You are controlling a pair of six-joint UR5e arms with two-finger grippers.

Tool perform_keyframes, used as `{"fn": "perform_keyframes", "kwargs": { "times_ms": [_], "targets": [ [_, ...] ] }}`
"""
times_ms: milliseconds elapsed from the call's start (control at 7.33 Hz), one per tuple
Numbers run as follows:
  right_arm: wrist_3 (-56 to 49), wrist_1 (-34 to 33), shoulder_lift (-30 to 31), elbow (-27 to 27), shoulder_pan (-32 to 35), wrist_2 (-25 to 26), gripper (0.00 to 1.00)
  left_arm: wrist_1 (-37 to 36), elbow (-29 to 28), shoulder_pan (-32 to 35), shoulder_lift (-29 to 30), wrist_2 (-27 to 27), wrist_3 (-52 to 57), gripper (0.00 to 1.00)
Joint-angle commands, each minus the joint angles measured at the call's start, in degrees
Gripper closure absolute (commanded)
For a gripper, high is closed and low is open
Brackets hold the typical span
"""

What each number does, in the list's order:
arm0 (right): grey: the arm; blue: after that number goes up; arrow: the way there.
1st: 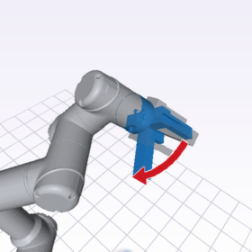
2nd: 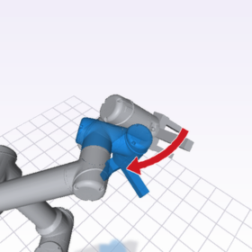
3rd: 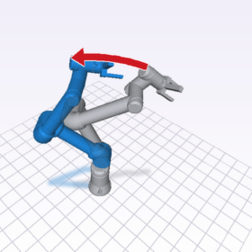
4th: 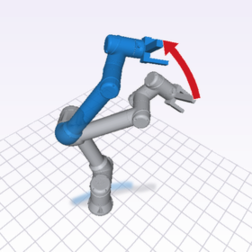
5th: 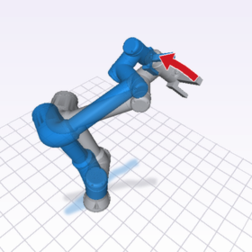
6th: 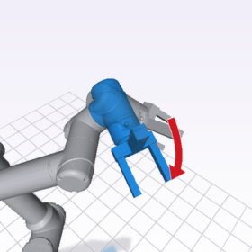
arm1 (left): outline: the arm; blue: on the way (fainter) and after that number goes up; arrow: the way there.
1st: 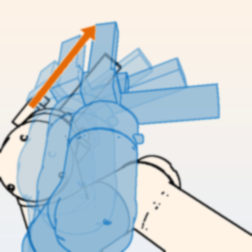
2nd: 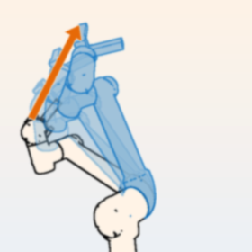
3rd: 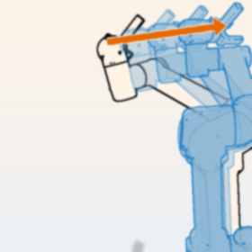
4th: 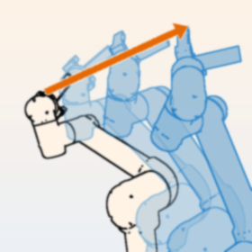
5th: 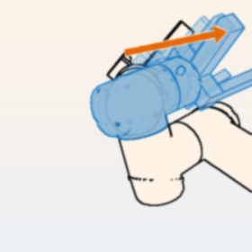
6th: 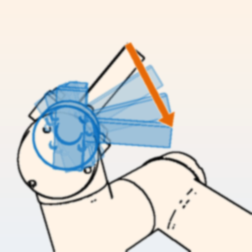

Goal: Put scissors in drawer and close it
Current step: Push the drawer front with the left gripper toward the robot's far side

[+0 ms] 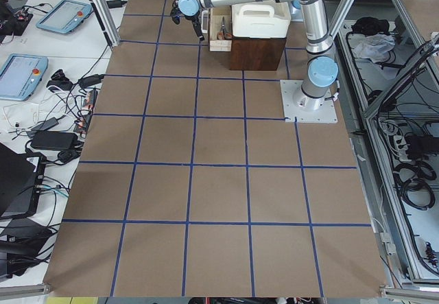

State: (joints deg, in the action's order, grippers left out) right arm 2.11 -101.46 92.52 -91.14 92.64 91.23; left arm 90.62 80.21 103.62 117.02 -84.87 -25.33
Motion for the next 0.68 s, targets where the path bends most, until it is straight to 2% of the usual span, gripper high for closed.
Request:
{"fn": "perform_keyframes", "kwargs": {
  "times_ms": [0,545],
  "targets": [
    [0.00,0.03,-0.06,0.00,0.00,-0.09,0.00,1.93,0.39,0.00,-0.57,0.14,-0.59,0.00],
    [0.00,0.03,-0.06,0.00,0.00,0.17,0.00,7.19,1.27,0.09,-1.01,0.32,-1.65,0.00]
  ]
}}
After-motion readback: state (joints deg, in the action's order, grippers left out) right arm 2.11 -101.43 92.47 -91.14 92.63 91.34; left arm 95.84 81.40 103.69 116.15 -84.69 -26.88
